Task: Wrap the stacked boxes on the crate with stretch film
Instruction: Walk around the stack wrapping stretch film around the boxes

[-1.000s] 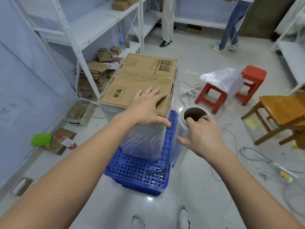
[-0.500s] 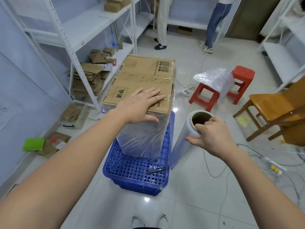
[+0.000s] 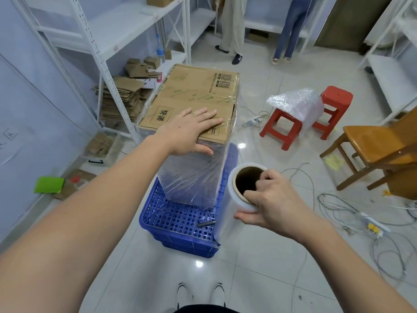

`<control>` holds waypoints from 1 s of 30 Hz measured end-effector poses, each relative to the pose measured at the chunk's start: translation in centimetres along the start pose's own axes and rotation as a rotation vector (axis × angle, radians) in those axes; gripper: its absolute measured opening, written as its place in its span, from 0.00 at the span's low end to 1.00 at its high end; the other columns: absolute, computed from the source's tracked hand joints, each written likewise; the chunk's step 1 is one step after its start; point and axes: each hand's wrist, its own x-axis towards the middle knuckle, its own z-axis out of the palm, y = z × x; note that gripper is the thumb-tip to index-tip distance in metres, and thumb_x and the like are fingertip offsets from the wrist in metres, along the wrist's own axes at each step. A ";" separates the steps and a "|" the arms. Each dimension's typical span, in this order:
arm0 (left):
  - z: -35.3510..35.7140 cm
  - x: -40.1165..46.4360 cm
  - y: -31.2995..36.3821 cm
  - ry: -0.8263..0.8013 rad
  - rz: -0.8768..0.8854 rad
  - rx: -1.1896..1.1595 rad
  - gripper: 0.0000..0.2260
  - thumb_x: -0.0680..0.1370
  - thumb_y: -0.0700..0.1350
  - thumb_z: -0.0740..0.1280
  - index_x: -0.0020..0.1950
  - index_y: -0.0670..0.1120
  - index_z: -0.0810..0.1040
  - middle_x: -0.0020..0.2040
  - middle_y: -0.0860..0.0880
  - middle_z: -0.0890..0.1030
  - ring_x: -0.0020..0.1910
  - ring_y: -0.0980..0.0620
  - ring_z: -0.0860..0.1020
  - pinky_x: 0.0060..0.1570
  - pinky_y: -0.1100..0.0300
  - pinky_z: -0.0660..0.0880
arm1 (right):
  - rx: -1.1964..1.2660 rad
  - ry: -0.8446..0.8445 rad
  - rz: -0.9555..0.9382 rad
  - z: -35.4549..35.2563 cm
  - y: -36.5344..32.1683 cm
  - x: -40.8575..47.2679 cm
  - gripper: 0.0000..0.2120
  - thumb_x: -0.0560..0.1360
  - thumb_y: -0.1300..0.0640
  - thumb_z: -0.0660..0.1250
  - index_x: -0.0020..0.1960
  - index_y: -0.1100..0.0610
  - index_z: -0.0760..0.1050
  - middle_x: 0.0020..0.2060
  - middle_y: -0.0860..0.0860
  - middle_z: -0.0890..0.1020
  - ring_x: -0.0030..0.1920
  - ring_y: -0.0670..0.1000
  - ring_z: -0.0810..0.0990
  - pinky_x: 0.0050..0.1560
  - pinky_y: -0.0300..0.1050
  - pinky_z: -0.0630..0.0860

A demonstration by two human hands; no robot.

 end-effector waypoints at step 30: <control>0.5 0.4 -0.4 0.054 0.051 -0.005 0.43 0.76 0.73 0.61 0.84 0.58 0.47 0.85 0.52 0.49 0.84 0.48 0.49 0.81 0.42 0.49 | -0.006 -0.440 0.394 -2.9 -12.5 6.1 0.22 0.73 0.35 0.65 0.47 0.52 0.62 0.42 0.49 0.78 0.46 0.52 0.73 0.46 0.42 0.61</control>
